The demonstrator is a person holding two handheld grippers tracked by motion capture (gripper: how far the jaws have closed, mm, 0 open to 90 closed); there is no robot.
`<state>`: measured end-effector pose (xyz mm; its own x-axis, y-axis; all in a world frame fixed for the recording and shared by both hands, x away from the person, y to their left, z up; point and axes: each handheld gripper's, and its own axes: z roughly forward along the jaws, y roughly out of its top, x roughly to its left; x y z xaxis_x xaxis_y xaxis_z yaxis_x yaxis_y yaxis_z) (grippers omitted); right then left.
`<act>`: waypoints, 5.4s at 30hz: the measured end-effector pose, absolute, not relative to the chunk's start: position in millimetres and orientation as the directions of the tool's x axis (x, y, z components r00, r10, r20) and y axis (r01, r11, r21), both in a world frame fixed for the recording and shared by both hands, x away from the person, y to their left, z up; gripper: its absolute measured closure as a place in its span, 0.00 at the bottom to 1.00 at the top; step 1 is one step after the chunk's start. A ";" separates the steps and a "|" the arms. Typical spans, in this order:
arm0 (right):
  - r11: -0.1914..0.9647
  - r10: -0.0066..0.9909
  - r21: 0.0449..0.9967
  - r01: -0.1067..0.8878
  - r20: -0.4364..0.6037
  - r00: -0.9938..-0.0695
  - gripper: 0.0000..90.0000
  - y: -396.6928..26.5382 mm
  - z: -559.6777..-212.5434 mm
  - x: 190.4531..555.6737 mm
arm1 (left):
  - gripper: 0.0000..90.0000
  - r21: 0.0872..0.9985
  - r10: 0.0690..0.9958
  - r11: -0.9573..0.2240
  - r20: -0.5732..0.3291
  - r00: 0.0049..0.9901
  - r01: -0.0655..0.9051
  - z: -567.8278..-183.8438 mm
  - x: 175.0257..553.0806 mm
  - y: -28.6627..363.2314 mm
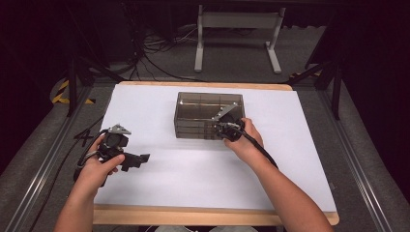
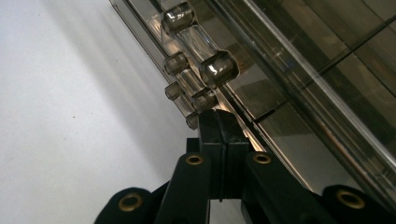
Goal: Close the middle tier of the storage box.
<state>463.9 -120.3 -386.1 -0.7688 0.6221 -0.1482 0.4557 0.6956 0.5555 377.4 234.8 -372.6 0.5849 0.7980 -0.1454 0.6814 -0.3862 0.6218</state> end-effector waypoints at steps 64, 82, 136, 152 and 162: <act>0.682 0.521 0.602 0.415 -0.002 -0.853 0.57 -174.9 -341.4 429.0 | 0.01 0.601 0.799 -0.405 -0.134 0.586 0.689 -376.0 370.4 237.3; 0.665 0.529 0.614 0.424 0.013 -0.849 0.43 -213.4 -342.3 419.8 | 0.01 0.589 0.797 -0.415 -0.134 0.589 0.694 -377.1 371.6 241.0; 0.611 0.665 0.584 0.534 -0.013 -0.747 0.30 -287.8 -407.0 413.9 | 0.01 0.563 0.829 -0.392 -0.127 0.545 0.728 -394.0 381.2 256.6; 0.661 0.668 0.493 0.565 -0.043 -0.743 0.28 -285.2 -423.2 415.0 | 0.01 0.549 0.828 -0.404 -0.121 0.548 0.732 -396.5 381.8 255.5; 0.660 0.671 0.504 0.557 -0.062 -0.739 0.29 -283.4 -420.2 413.8 | 0.01 0.547 0.827 -0.406 -0.120 0.549 0.732 -396.9 382.2 255.1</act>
